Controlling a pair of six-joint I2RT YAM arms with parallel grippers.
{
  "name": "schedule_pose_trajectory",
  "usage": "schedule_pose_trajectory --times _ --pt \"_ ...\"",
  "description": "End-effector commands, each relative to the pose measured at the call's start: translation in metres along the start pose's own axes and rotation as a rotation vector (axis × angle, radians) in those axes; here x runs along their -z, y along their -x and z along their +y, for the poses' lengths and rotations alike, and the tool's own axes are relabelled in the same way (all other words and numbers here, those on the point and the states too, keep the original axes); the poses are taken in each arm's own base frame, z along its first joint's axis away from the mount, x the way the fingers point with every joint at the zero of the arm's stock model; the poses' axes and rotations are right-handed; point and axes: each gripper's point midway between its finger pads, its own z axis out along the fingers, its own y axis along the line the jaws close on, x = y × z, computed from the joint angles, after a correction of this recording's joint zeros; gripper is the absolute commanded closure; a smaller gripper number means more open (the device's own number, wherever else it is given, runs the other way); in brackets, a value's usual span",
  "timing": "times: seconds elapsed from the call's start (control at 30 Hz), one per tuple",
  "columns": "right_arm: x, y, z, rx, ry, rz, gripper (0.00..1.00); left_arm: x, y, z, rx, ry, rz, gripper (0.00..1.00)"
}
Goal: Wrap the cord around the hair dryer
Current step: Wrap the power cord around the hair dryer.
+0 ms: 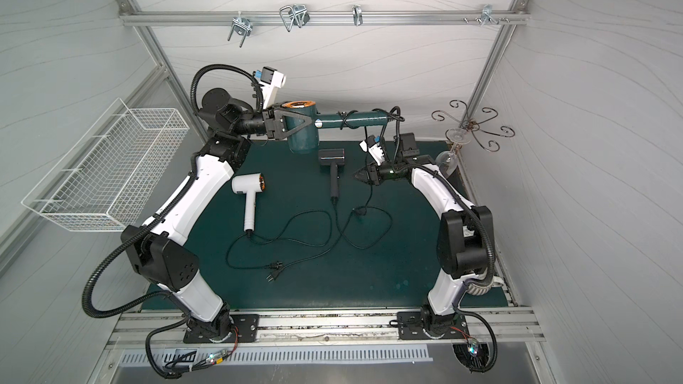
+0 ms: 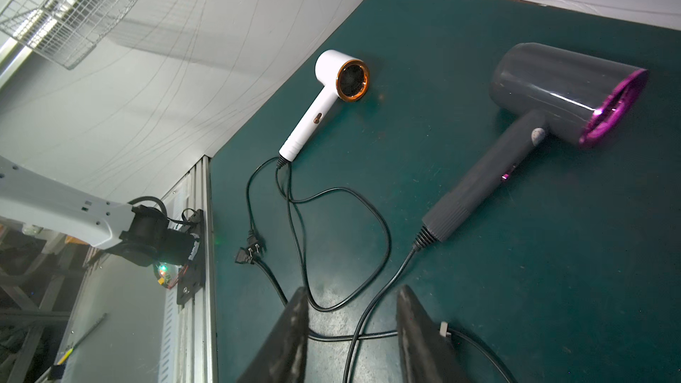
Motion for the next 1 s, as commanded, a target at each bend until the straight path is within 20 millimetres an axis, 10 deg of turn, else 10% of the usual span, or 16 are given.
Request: schedule_pose_trajectory --times 0.0,0.63,0.97 --pt "-0.007 -0.014 -0.002 0.029 -0.010 0.009 0.54 0.006 0.030 -0.044 -0.165 -0.037 -0.045 1.00" --pt "0.095 -0.065 -0.102 -0.295 -0.568 -0.061 0.18 0.011 0.032 -0.047 -0.173 -0.034 -0.049 1.00" --pt "0.074 -0.077 -0.067 -0.253 -0.433 -0.046 0.20 0.011 0.033 -0.046 -0.174 -0.033 -0.049 1.00"
